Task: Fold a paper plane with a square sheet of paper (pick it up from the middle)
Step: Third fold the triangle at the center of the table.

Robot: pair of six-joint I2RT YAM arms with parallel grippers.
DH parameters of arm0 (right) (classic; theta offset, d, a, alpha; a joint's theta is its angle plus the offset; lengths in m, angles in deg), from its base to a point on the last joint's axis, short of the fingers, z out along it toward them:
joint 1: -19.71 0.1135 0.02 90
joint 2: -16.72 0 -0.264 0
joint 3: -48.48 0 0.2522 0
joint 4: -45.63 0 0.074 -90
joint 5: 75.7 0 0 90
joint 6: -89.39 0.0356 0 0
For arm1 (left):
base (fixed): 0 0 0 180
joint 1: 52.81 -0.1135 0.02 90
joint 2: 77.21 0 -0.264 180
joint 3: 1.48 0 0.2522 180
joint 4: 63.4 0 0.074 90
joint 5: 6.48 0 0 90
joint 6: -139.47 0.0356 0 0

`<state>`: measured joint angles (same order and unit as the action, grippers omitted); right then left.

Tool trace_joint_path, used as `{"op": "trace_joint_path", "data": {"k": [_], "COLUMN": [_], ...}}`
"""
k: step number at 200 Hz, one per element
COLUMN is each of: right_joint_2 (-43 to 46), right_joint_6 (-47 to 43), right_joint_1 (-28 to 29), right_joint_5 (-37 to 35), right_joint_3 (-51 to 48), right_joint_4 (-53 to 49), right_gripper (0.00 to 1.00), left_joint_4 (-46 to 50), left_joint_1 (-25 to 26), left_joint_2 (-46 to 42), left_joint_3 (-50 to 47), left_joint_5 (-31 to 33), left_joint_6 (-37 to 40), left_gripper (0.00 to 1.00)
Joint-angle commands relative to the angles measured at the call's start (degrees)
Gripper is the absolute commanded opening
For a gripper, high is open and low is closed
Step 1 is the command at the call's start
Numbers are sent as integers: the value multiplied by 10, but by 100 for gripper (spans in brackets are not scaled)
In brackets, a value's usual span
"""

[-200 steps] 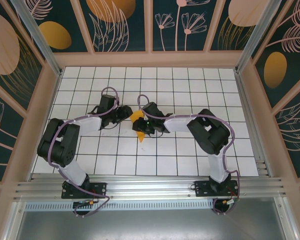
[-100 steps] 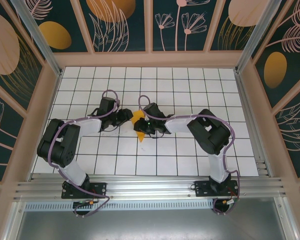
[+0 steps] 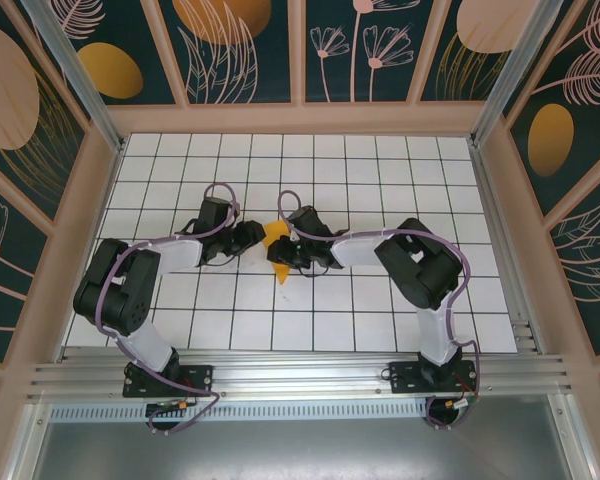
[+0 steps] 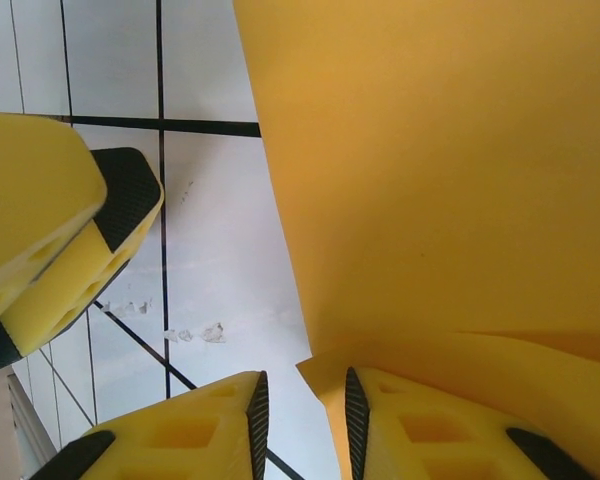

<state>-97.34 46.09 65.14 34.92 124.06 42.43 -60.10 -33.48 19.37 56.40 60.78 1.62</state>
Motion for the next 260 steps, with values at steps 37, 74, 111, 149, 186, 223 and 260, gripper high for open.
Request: {"op": "trace_joint_path", "data": {"k": [37,74,111,149,186,223,260], "right_joint_2": [-2,-5,-14,-20,-21,-21,-22], "right_joint_6": [-7,-6,-4,0,1,1,1], "right_joint_1": [-4,-4,-4,-4,-4,-4,-4], "right_joint_5": [-15,-20,-21,-21,-22,-23,-24], "right_joint_3": [-22,-18,-8,-4,-1,1,4], "right_joint_4": [-24,-32,-45,-48,-51,-54,-57], "right_gripper": [7,0,0,0,0,0,0], "left_joint_4": [-14,-20,-46,-55,-64,-71,-57], "left_joint_1": [-3,-3,1,20,26,33,35], "left_joint_2": [-22,-27,-31,-29,-16,-4,4], "left_joint_3": [-13,-21,-40,-57,-64,-58,-57], "left_joint_5": [-12,-26,-64,-81,-89,-98,-88], "left_joint_6": [-7,-7,-18,-23,-26,-27,-20], "left_gripper": [44,39,24,5,0,0,0]}}
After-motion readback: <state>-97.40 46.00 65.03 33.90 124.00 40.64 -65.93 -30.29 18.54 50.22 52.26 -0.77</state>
